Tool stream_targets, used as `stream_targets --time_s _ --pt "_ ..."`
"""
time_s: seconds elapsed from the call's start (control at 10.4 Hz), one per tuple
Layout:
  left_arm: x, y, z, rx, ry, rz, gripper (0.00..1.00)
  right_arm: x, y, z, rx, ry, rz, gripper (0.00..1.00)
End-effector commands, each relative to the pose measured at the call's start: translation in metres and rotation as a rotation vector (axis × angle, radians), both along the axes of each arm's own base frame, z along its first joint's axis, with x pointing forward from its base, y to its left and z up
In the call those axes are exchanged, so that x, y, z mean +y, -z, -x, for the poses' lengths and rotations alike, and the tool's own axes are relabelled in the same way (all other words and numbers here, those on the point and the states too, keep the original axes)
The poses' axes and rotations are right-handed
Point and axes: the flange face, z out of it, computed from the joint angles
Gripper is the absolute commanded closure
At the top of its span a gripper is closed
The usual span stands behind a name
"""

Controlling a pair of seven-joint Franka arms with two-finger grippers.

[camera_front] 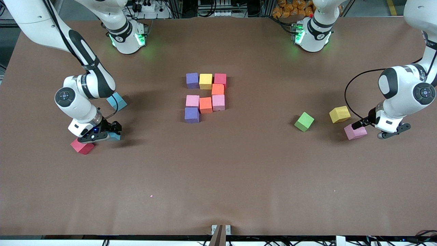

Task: Form number 2 with 11 blocks
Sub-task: 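Grasp the pink cube with the left gripper while the right gripper grasps cyan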

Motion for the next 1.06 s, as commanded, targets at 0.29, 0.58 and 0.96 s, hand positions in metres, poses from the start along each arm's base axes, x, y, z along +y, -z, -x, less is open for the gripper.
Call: stream_targets --time_s 0.29,0.58,0.96 --pt "0.004 0.002 -0.008 -0.033 0.008 0.002 0.00 0.050 -0.065 -0.025 0.027 -0.010 0.029 0.62" --pt "0.004 0.012 -0.012 -0.049 -0.001 0.011 0.00 0.148 -0.096 -0.049 -0.001 -0.028 0.014 0.65" --pt "0.001 0.030 -0.016 -0.028 -0.004 0.029 0.00 0.284 -0.088 -0.067 -0.038 0.055 -0.080 0.65"
